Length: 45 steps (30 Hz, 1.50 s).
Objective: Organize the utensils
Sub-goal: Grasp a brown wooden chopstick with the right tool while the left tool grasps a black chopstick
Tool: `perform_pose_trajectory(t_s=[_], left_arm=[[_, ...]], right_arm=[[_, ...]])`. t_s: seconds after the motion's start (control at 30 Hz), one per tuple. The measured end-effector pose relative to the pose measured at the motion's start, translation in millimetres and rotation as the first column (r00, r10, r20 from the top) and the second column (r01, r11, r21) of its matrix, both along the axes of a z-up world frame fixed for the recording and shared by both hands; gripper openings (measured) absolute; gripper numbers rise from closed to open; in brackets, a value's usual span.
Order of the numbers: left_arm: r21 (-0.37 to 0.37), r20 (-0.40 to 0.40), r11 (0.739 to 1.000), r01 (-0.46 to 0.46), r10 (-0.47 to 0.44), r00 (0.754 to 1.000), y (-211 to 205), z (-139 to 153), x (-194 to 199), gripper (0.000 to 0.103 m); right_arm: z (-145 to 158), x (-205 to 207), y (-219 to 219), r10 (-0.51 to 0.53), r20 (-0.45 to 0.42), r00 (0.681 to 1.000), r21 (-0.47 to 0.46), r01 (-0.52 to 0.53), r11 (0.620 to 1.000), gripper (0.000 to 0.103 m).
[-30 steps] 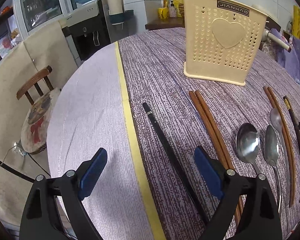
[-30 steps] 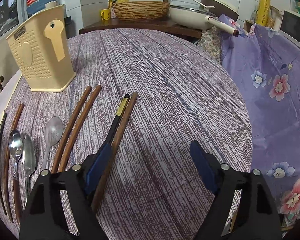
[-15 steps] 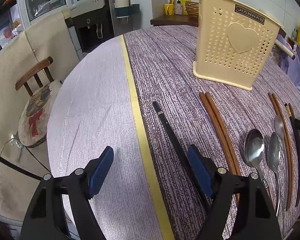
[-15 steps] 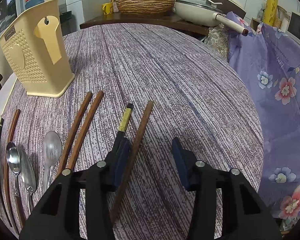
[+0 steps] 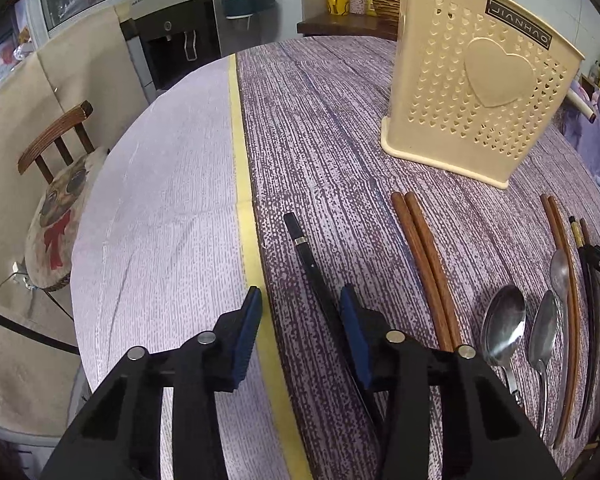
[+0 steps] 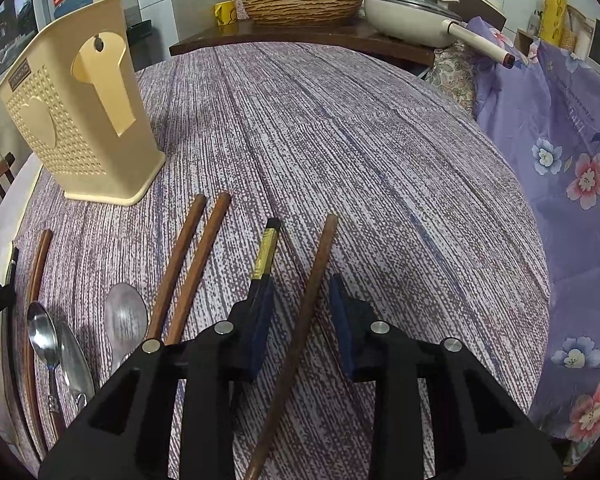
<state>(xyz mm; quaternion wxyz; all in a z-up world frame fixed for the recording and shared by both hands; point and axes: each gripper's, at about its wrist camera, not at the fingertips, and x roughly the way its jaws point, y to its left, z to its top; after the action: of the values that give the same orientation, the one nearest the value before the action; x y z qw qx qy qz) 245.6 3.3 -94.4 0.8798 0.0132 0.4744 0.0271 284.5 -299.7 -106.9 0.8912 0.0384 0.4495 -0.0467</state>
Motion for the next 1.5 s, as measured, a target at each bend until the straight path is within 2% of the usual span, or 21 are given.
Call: perform_pose_trajectory(t_s=[0.23,0.4,0.5,1.03,1.3,1.5], left_arm=[[-0.002,0.02,1.0,-0.021,0.021,1.0,-3.5,-0.2,4.0,0.035],[0.011,0.022,1.0,-0.005,0.005,1.0,-11.2,0.3,7.3,0.018],[0.003,0.025,1.0,-0.003,0.003,1.0,-11.7,0.3,8.2,0.013],[-0.033,0.049,0.999,-0.002,0.004,0.999,-13.6,-0.6,14.9,0.008],[-0.069,0.045,0.998,0.005,-0.002,0.999,-8.9,2.3,17.0,0.008],[-0.083,0.083,0.996,0.015,-0.008,0.996,-8.3,15.5,13.0,0.008]], right_arm=[[-1.1,3.1,1.5,-0.007,0.028,1.0,0.003,0.007,1.0,0.024],[-2.0,6.5,4.9,-0.003,0.041,0.999,0.002,0.003,1.0,0.014],[-2.2,6.6,5.5,0.005,0.047,0.999,0.006,-0.005,1.0,0.01],[-2.9,6.8,4.3,0.026,0.058,0.998,0.023,-0.028,0.999,0.009],[-1.7,5.0,1.1,0.028,0.073,0.997,0.07,-0.033,0.997,0.009],[8.7,-0.5,-1.6,0.033,0.115,0.993,0.113,-0.046,0.992,0.009]])
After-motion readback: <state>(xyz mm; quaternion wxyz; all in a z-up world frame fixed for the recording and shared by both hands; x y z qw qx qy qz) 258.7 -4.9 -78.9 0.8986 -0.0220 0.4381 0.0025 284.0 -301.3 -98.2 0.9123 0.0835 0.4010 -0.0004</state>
